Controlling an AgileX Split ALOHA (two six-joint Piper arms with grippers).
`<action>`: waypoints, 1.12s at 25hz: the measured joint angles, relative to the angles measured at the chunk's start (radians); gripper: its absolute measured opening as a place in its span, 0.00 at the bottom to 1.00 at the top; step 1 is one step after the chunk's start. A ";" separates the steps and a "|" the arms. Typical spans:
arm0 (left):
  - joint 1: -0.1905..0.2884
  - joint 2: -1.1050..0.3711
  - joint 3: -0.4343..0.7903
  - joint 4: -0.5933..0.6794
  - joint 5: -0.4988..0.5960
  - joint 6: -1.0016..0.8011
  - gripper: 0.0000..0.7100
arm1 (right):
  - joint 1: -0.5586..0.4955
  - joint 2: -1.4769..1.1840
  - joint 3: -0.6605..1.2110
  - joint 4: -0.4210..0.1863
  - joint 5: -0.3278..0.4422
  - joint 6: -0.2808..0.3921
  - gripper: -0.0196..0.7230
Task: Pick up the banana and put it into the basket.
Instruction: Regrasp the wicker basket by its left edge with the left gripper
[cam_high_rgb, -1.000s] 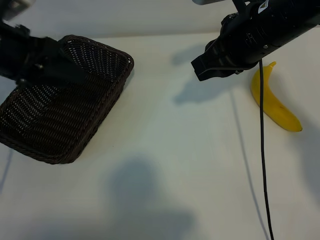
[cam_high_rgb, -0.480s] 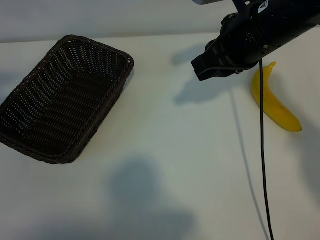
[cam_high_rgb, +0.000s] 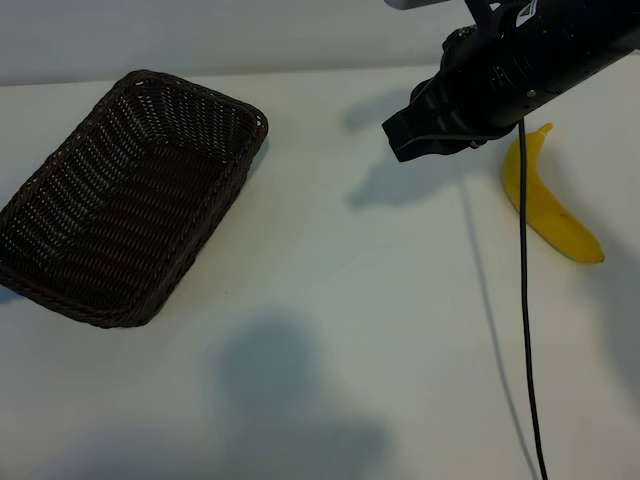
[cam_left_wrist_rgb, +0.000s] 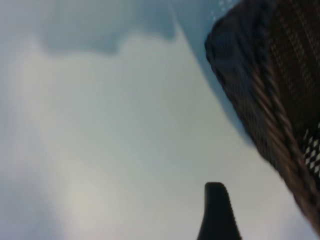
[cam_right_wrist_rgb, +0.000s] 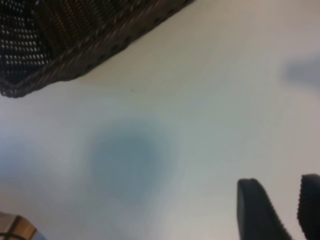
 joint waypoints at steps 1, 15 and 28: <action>0.007 0.023 0.002 -0.031 -0.016 0.013 0.72 | 0.000 0.000 0.000 0.000 0.000 0.000 0.37; 0.013 0.294 0.002 -0.274 -0.194 0.159 0.72 | 0.000 0.000 0.000 0.000 -0.017 0.000 0.37; -0.280 0.519 -0.011 -0.487 -0.440 0.207 0.52 | 0.000 0.000 0.000 0.000 -0.016 0.000 0.36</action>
